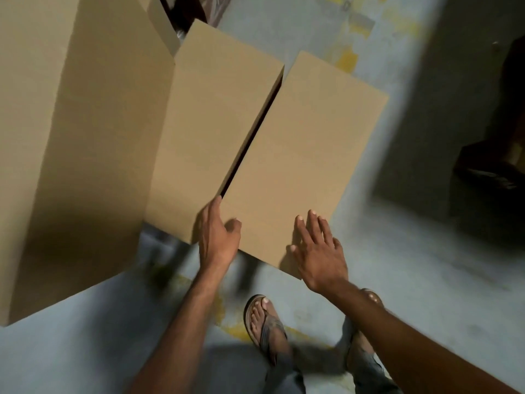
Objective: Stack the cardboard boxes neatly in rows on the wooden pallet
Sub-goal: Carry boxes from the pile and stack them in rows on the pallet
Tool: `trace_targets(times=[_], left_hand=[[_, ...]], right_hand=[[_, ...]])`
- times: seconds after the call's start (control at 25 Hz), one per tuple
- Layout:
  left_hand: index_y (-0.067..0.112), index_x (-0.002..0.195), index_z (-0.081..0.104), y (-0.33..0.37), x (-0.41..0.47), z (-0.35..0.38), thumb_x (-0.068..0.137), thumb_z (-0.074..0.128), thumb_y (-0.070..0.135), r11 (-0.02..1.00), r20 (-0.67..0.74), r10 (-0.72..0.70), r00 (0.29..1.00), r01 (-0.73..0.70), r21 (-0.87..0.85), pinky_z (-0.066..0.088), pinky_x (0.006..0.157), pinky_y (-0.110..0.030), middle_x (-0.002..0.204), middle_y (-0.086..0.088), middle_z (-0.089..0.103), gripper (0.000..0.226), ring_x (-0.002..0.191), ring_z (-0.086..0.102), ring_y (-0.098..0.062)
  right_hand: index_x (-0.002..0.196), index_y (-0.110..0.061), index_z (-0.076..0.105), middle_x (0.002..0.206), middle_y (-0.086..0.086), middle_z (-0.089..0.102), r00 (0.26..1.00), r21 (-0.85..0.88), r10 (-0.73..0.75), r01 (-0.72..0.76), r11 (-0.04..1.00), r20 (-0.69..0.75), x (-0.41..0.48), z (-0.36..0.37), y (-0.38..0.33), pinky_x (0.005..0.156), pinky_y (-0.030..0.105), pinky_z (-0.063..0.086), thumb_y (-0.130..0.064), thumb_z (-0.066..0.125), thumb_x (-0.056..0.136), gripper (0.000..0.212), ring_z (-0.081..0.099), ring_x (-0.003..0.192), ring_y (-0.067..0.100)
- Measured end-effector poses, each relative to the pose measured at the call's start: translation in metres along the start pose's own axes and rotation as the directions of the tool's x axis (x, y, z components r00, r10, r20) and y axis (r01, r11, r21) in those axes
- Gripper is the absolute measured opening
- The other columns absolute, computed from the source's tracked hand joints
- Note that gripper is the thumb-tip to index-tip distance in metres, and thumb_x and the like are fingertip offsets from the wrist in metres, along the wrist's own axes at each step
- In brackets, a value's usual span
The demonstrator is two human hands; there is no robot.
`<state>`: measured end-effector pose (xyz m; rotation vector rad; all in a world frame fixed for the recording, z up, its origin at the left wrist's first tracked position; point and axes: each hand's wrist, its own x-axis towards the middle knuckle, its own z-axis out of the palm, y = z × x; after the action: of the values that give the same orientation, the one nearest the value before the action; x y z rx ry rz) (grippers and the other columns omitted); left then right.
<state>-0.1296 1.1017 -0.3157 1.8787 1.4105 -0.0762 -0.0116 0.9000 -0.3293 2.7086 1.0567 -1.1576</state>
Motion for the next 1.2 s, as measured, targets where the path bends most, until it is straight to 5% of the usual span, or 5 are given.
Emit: trace_targets(times=[0.28,0.48,0.68,1.04,1.2], left_hand=[[0.023,0.148,0.053,0.019,-0.014,0.015,0.096,0.066,0.036,0.999,0.048,0.044,0.998,-0.044,0.005,0.043,0.105,-0.034,0.147,-0.002,0.057,0.055,0.132,0.054,-0.024],[0.034,0.137,0.065,0.038,-0.062,0.038,0.103,0.058,0.036,0.953,0.124,0.273,0.954,-0.251,-0.171,0.051,0.101,-0.029,0.135,0.016,0.061,0.034,0.121,0.058,-0.002],[0.025,0.133,0.069,0.039,-0.076,0.067,0.103,0.06,0.018,0.888,0.282,0.404,0.87,-0.298,-0.351,0.044,0.111,-0.024,0.14,0.013,0.059,0.032,0.132,0.052,0.001],[0.023,0.161,0.029,0.035,0.006,0.085,0.098,0.053,0.061,0.966,0.332,-0.233,0.914,0.257,-0.029,0.034,0.116,-0.044,0.163,-0.008,0.035,0.077,0.147,0.037,-0.032],[0.019,0.142,0.057,0.056,0.018,0.086,0.094,0.036,0.078,0.965,0.391,-0.216,0.895,0.256,-0.051,0.04,0.112,-0.042,0.147,-0.01,0.055,0.079,0.135,0.051,-0.031]], right_hand=[[0.164,-0.03,-0.001,0.168,-0.009,-0.026,0.983,0.208,0.173,-0.159,0.965,-0.052,-0.019,0.014,0.014,0.12,0.056,0.027,-0.06,0.025,0.107,0.069,-0.021,0.156,0.02],[0.148,-0.015,0.036,0.159,0.009,0.036,0.869,0.647,0.495,-0.372,0.665,-0.009,-0.021,-0.011,0.026,0.111,0.055,0.041,-0.094,0.021,0.082,0.104,0.039,0.144,0.035],[0.165,-0.022,0.008,0.173,0.001,0.008,0.918,0.772,0.395,-0.277,0.572,0.037,-0.027,-0.055,0.021,0.127,0.047,0.016,-0.095,0.03,0.078,0.116,0.012,0.158,0.021],[0.163,-0.035,-0.006,0.172,-0.002,0.008,0.907,0.798,0.42,-0.283,0.532,0.042,-0.026,-0.044,0.05,0.125,0.055,0.022,-0.06,0.064,0.092,0.103,0.013,0.157,0.029],[0.163,-0.039,0.009,0.164,-0.006,0.035,0.882,0.875,0.47,-0.251,0.414,0.03,-0.036,-0.051,0.078,0.118,0.052,0.038,-0.059,0.062,0.089,0.093,0.04,0.146,0.023]])
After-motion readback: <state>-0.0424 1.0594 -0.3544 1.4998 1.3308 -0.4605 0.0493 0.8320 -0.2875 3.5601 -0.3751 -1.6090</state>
